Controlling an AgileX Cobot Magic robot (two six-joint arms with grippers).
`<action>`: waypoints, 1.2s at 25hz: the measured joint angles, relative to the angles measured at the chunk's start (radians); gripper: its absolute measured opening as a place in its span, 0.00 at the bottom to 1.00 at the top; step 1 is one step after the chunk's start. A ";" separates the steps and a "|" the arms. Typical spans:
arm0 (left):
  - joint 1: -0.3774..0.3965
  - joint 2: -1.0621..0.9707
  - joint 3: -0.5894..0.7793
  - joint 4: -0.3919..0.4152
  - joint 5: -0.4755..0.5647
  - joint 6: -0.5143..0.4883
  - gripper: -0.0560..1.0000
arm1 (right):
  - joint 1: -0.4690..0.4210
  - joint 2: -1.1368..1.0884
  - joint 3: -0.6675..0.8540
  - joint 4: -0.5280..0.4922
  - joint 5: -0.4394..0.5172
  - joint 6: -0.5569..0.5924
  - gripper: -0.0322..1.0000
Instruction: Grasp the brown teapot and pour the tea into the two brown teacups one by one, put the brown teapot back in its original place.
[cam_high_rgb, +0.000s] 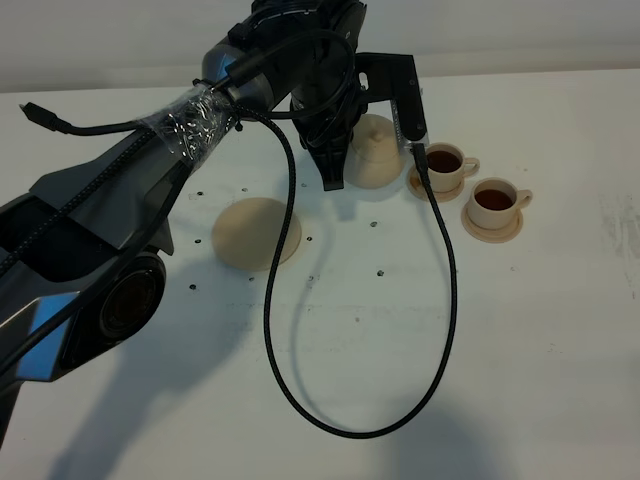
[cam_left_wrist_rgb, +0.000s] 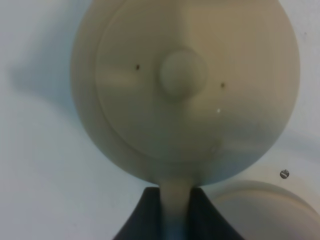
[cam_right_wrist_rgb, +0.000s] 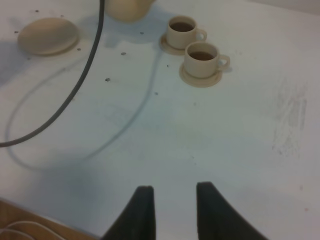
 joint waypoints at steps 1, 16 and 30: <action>0.000 0.000 0.000 -0.001 0.000 0.000 0.13 | 0.000 0.000 0.000 0.000 0.000 0.000 0.24; 0.036 -0.109 0.000 -0.005 0.002 -0.076 0.13 | 0.000 0.000 0.000 0.000 0.000 0.000 0.24; 0.089 -0.270 0.317 -0.014 -0.001 -0.141 0.13 | 0.000 0.000 0.000 0.000 0.000 0.000 0.24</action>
